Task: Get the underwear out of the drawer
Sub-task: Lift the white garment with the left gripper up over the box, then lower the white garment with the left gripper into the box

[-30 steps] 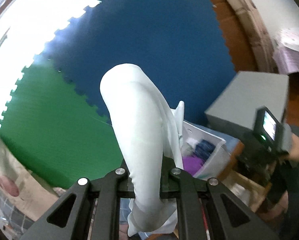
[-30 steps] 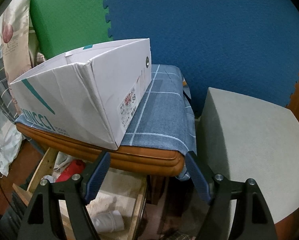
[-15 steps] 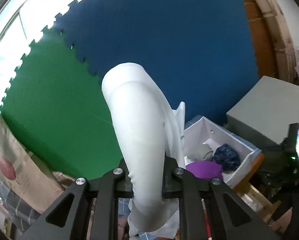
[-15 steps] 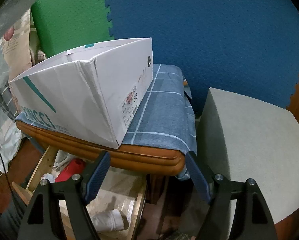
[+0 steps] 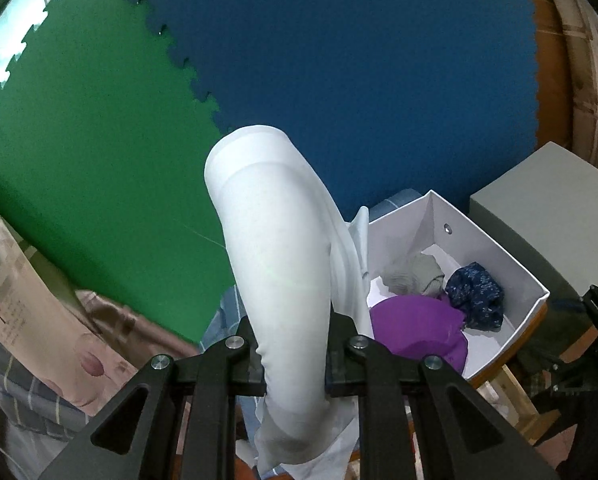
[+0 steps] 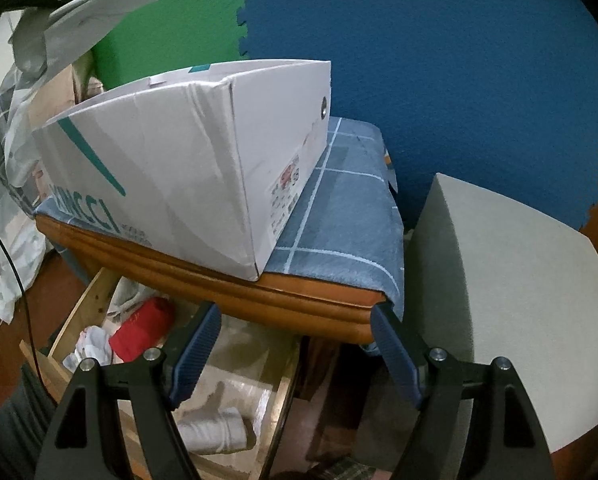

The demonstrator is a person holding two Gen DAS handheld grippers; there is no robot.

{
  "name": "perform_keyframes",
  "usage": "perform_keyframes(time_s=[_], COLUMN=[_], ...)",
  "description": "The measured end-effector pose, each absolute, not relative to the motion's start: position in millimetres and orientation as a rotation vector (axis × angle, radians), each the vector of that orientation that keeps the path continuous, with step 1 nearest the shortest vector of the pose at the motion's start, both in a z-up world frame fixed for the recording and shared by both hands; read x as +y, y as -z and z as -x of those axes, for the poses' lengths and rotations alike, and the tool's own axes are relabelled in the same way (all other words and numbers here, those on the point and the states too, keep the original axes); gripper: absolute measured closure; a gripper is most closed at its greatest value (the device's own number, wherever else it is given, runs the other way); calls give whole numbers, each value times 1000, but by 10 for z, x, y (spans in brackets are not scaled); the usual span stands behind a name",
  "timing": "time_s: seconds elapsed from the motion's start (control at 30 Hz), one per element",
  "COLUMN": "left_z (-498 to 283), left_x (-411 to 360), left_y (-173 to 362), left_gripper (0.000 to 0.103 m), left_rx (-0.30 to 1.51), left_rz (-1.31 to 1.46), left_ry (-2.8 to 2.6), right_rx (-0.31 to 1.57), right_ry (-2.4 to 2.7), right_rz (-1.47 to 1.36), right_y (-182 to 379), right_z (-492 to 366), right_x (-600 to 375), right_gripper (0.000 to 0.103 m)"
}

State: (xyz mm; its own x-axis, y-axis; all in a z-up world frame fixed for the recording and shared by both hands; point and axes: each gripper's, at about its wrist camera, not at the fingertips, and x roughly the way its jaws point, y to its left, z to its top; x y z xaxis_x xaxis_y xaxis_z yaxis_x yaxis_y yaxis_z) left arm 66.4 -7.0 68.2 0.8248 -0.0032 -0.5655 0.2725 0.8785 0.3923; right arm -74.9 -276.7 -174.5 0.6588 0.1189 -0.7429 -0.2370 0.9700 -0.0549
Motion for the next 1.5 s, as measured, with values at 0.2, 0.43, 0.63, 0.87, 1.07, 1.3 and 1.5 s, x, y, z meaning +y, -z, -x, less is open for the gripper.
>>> perform_keyframes(time_s=[0.2, 0.43, 0.63, 0.87, 1.07, 1.3, 1.5], left_z=[-797, -874, -1070, -1246, -1351, -1476, -1608], left_x=[-35, -68, -19, 120, 123, 79, 99], left_y=[-841, -1323, -1043, -578, -336, 33, 344], left_gripper=[87, 84, 83, 83, 83, 82, 81], left_rx=[570, 448, 539, 680, 730, 824, 907], left_rz=[-398, -333, -273, -201, -197, -216, -250], left_ry=[141, 86, 78, 54, 33, 28, -4], right_rx=[837, 846, 843, 844, 851, 859, 864], right_ry=[-209, -222, -261, -296, -308, -314, -321], right_rz=[175, 201, 214, 262, 297, 313, 336], right_y=[1771, 1801, 1803, 1819, 1851, 1867, 1893], right_z=[750, 748, 789, 838, 862, 853, 866], right_x=[-2723, -2657, -2616, -2502, -2426, -2400, -2362], right_gripper=[24, 24, 24, 24, 24, 24, 24])
